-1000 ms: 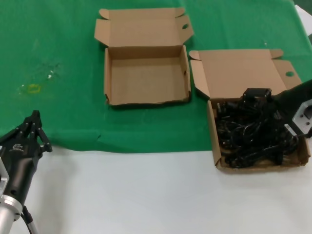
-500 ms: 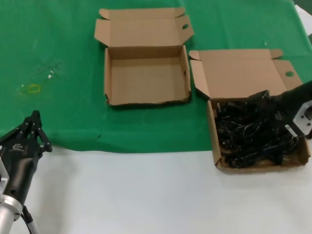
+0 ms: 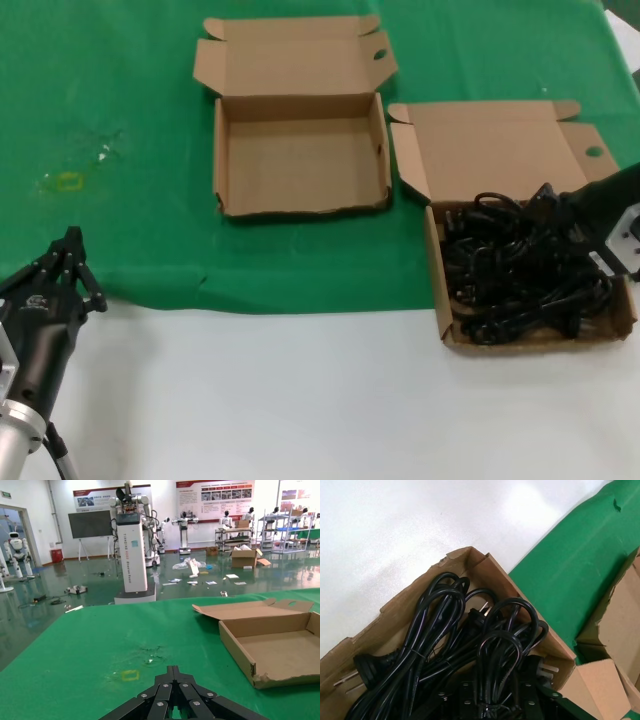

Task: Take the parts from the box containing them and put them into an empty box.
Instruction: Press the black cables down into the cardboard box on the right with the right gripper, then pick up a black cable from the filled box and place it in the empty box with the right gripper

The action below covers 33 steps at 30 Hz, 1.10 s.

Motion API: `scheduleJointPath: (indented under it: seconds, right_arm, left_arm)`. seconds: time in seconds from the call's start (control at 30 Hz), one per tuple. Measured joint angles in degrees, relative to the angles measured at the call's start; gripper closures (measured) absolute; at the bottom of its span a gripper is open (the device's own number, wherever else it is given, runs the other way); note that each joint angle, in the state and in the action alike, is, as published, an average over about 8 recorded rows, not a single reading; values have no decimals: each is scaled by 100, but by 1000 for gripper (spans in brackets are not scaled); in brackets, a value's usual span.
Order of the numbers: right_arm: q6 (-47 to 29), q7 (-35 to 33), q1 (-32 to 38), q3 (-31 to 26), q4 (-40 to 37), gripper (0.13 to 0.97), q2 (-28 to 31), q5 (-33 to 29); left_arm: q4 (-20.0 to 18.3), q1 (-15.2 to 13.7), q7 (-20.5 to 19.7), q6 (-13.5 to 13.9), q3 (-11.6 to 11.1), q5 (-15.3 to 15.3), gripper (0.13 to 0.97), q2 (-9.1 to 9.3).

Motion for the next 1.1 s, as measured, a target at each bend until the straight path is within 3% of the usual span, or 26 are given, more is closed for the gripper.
scheduleJointPath:
  seconds: [0.23,0.53,1.1]
  right_arm:
    - [-27,131,-42,20,169,827,87,-9]
    - [-143,496,-136,65,506,884,265,2]
    - [-614,2179,251,237,1178,887,413,2]
  left_arm:
    - [0,0,0,0,0,0,953,0]
    - [0,0,1,0,0,-1,953,0]
    - [0,0,1,0,0,-1,953,0]
